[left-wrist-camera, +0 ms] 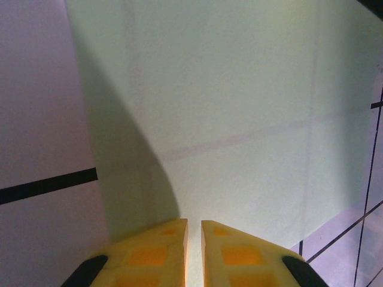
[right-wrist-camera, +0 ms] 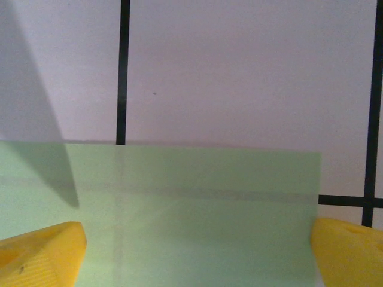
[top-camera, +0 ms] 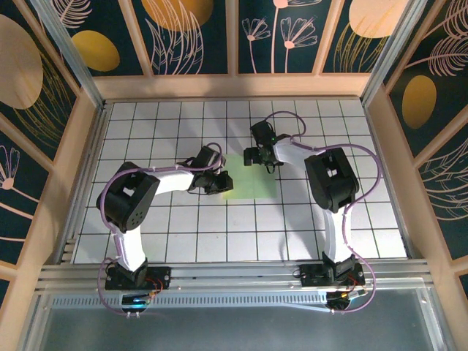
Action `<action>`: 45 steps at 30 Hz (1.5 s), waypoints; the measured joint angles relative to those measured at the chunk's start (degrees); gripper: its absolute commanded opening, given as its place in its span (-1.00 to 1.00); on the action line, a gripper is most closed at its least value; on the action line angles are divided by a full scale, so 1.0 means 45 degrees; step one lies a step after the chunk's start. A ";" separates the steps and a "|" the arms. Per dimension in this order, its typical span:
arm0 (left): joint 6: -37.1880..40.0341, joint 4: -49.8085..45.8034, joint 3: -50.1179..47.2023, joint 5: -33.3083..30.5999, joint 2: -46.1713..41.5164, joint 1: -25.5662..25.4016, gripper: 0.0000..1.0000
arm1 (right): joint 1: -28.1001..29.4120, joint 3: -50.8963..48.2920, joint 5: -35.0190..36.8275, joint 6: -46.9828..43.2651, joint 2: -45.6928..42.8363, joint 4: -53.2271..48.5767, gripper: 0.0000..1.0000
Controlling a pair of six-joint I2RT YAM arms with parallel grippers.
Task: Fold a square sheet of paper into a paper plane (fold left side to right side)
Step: Pick up the square sheet of paper from the center of the table.
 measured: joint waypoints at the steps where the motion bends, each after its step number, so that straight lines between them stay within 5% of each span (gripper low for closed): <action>1: 0.0000 0.0000 -0.0019 -0.0005 0.0005 0.0000 -0.74 | 0.0029 -0.0024 0.0019 0.0000 -0.0005 0.0019 0.92; 13: -0.0010 0.0102 -0.0039 -0.0049 0.0019 0.0000 -0.76 | 0.1248 -0.0369 -0.0044 0.0301 -0.0359 -0.0418 0.72; 27: -0.0316 0.0661 -0.0214 -0.0049 0.0015 0.0000 -0.66 | 0.1491 -0.0369 -0.0053 0.0374 -0.0418 -0.0933 -0.03; 31: -0.0573 0.1141 -0.0520 -0.0146 -0.0155 0.0000 -0.49 | 0.1481 -0.0403 -0.0389 0.0282 -0.0500 -0.1083 -0.26; 38: -0.0733 0.1277 -0.0884 -0.0826 -0.1491 0.0223 -0.12 | 0.1044 -0.1389 -0.1797 0.0243 -0.1302 -0.0957 -0.38; 45: -0.1117 0.3084 -0.2171 0.0199 -0.3725 0.2511 0.12 | -0.0112 -0.2803 -0.3934 -0.0034 -0.3215 -0.0155 -0.43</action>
